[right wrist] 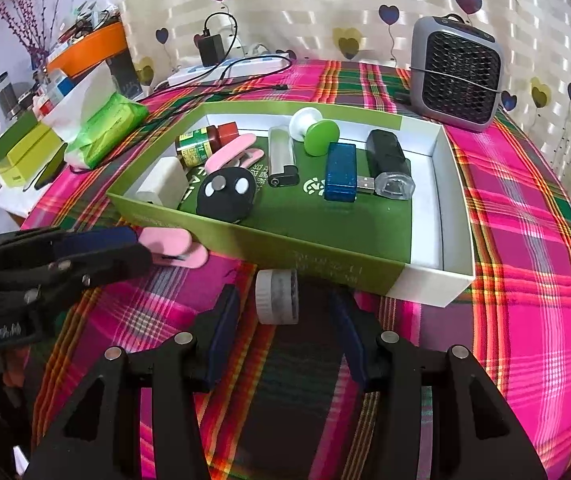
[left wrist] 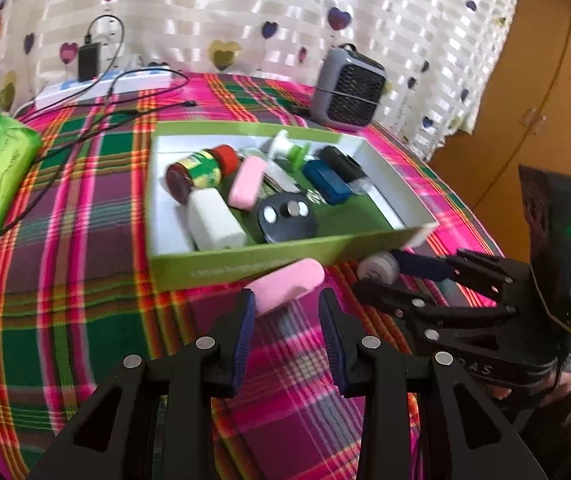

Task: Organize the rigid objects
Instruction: 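Move the left tool toward the pink block while the right tool closes on the white round cap, then close the left tool on the pink block while the right tool lifts the white cap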

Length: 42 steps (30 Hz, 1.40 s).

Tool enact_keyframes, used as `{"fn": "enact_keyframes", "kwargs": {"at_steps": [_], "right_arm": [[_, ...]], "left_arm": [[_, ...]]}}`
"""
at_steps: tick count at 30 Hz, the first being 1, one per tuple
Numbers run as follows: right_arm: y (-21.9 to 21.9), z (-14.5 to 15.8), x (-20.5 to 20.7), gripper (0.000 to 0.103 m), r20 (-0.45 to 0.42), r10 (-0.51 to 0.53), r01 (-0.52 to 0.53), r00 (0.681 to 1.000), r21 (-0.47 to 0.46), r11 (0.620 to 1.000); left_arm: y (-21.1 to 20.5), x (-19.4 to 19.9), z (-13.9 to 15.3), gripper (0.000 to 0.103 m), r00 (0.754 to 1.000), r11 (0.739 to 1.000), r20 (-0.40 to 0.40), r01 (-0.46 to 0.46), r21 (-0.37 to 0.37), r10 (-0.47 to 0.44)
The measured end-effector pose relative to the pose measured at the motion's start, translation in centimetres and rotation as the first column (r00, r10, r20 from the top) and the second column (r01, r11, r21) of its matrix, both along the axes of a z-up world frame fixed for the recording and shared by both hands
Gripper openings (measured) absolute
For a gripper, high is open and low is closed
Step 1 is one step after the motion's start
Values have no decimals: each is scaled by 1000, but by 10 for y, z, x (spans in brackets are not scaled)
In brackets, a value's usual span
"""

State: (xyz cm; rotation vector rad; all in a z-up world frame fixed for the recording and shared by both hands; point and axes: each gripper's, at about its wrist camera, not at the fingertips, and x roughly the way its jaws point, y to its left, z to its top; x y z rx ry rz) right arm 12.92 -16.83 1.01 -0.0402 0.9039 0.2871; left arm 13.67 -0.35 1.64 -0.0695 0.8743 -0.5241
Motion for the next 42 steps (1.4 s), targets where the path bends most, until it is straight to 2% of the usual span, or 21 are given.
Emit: {"fn": "enact_keyframes", "kwargs": {"at_steps": [12, 16, 27, 32, 34, 42], "right_arm": [[1, 1, -2, 35, 5, 3, -3, 1000, -7, 1000], [0, 1, -2, 20, 6, 0, 0, 1000, -11, 1000], [-4, 2, -9, 20, 1, 1, -1, 1000, -2, 1000], [-13, 3, -13, 20, 1, -17, 17, 1000, 2, 1000], [-14, 4, -15, 20, 2, -19, 19, 1000, 5, 1000], [-16, 5, -18, 20, 6, -19, 19, 1000, 15, 1000]], "left_arm": [[-9, -16, 5, 32, 999, 999, 3, 46, -28, -45], [-11, -19, 7, 32, 998, 999, 18, 53, -12, -53], [3, 3, 13, 32, 999, 1000, 51, -3, -3, 3], [0, 11, 7, 32, 999, 1000, 30, 23, 9, -23], [-3, 11, 4, 36, 999, 999, 17, 42, 7, -42], [-17, 0, 2, 37, 995, 995, 5, 95, 28, -95]]}}
